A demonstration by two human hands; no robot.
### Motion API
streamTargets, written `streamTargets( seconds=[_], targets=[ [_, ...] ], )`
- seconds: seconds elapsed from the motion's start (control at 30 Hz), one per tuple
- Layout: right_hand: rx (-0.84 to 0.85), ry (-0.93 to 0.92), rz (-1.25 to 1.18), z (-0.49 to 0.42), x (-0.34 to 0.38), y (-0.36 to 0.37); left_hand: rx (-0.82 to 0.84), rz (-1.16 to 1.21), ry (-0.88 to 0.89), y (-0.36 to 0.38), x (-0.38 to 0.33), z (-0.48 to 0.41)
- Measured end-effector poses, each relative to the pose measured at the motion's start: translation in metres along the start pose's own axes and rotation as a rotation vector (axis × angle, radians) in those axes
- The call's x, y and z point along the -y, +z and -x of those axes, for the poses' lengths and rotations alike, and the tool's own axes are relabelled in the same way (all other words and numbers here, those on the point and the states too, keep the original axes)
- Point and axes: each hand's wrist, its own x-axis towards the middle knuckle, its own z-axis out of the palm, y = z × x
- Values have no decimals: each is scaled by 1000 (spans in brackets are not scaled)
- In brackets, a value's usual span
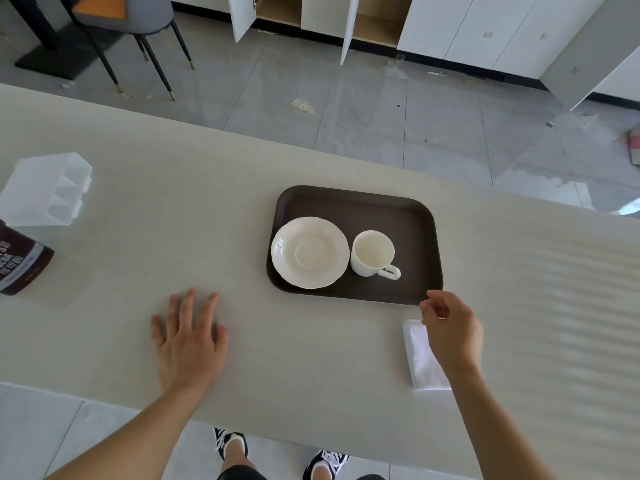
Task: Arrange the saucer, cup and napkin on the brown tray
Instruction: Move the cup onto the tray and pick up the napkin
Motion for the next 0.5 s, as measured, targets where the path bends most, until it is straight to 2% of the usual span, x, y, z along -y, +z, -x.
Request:
streamTargets(
  seconds=[0.17,0.3,0.4,0.5],
  targets=[
    [-66,4,264,13,-31,-30,0,4,8,0,0,1],
    [100,160,506,24,-52,-42,-3,11,6,0,-1,0],
    [206,231,512,29,-60,-41,-8,19,0,-1,-1,0],
    [220,241,476,33,-62,-39,-20,31,5,-2,-3,0]
  ],
)
